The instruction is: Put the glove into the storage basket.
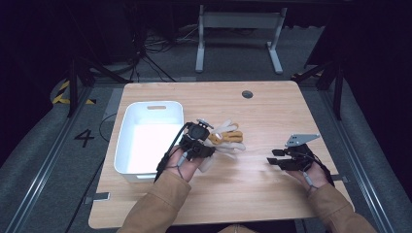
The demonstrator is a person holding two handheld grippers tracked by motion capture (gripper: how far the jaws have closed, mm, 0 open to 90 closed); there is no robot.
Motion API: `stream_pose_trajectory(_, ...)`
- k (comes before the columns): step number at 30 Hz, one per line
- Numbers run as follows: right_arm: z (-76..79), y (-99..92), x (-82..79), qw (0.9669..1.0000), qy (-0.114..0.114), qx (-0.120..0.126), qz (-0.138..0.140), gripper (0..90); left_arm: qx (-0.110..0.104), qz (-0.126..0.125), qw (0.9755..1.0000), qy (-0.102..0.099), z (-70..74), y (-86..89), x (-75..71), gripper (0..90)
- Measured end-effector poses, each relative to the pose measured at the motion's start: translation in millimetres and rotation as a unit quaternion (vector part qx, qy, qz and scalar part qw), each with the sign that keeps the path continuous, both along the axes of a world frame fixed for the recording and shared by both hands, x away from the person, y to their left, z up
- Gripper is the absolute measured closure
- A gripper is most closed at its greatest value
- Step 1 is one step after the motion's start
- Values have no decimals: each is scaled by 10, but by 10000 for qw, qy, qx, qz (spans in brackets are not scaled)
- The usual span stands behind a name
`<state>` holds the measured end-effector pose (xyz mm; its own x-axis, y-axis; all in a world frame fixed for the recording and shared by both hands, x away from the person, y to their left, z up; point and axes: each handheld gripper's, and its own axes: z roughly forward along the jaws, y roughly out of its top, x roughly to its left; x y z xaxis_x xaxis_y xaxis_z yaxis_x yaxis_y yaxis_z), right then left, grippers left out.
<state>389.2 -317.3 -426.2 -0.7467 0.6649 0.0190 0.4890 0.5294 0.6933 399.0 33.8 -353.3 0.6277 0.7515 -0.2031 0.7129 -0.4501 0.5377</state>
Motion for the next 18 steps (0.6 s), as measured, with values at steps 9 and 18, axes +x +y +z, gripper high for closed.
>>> stream_pose_trajectory(9,-47,-45,-44,10000,34,-85,-20,565,83,233,9997,28,167,127,153,694)
stream_pose_trajectory(18,-37,-109,-100,9995,-36,-313,-45,584,124,463,9987,176,265,217,234,694)
